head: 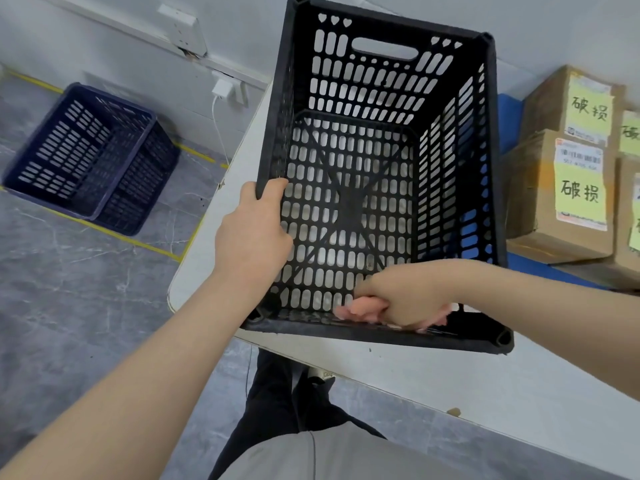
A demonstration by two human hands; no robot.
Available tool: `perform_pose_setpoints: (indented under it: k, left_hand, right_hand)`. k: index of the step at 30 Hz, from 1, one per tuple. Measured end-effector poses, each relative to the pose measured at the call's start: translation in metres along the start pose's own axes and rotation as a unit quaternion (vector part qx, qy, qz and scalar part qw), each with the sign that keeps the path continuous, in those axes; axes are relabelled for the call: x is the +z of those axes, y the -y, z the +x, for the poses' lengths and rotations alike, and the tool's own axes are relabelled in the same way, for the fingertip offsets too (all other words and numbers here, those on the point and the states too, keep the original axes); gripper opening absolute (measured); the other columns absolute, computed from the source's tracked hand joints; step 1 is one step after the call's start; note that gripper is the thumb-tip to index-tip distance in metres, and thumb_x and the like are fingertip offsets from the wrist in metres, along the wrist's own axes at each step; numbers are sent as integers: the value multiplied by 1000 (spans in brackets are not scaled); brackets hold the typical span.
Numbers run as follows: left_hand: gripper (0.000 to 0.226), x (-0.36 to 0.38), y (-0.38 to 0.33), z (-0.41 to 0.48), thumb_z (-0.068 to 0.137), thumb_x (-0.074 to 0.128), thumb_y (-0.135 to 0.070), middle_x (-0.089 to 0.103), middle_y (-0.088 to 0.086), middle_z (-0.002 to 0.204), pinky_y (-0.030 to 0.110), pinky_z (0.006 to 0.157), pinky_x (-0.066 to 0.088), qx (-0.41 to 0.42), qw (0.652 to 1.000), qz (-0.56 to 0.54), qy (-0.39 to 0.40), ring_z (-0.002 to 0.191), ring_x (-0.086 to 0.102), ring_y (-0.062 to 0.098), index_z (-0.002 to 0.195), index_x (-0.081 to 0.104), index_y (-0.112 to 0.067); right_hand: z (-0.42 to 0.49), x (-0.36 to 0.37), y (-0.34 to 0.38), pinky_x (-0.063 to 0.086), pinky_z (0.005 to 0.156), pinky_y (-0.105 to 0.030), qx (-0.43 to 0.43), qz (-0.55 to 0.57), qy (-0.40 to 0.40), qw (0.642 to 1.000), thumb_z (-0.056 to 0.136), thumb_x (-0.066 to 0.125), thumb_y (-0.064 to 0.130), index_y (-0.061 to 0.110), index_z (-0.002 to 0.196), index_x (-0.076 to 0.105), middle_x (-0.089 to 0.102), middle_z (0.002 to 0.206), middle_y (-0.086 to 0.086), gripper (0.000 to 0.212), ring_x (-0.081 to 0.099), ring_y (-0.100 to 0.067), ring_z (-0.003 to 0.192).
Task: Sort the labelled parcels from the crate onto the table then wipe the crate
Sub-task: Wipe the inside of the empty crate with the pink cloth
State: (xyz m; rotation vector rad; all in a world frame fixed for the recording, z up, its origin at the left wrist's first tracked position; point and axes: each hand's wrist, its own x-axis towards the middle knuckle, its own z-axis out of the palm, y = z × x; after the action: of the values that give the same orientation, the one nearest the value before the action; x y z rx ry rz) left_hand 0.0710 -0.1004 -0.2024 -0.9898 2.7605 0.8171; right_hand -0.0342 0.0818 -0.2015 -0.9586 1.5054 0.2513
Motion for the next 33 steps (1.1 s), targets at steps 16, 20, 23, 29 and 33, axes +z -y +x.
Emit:
perform_pose_setpoints:
  k: [16, 20, 23, 29, 33]
  left_hand:
    - [66, 0, 0, 0, 81, 41, 3, 43, 11, 125, 38, 64, 34, -7, 1000, 11, -1, 76, 42, 33, 140, 38, -27]
    - [65, 1, 1, 0, 82, 42, 1, 43, 10, 128, 37, 65, 36, 0, 1000, 2, -4, 76, 43, 32, 140, 38, -27]
    - [63, 2, 2, 1, 82, 42, 1, 44, 10, 126, 39, 65, 39, 6, 1000, -3, -10, 74, 44, 33, 139, 40, -26]
    - [62, 1, 1, 1, 84, 43, -1, 43, 9, 126, 39, 65, 40, -2, 1000, 3, -11, 74, 42, 33, 139, 39, -28]
    - [62, 2, 2, 1, 83, 43, -1, 43, 9, 124, 39, 64, 41, -2, 1000, 2, -9, 74, 44, 34, 138, 40, -29]
  right_hand:
    - [76, -1, 34, 44, 66, -19, -61, 69, -52, 994, 95, 45, 21, 25, 85, 50, 57, 78, 0, 11, 55, -13, 72]
    - [115, 5, 32, 40, 75, -15, -5, 37, -55, 998, 98, 40, 6, 11, 113, 55, 47, 89, 4, 22, 50, -13, 84]
    - [135, 6, 33, 48, 92, -34, 6, -20, -33, 999, 96, 47, 10, 7, 125, 54, 55, 100, 1, 30, 56, -22, 95]
    - [141, 11, 17, 57, 80, -40, -24, -49, -69, 996, 91, 49, 9, 13, 117, 55, 66, 104, -7, 27, 66, -25, 87]
    - [86, -13, 35, 46, 41, -23, -99, 53, -59, 992, 86, 43, 0, 15, 83, 52, 67, 69, 6, 17, 58, -11, 44]
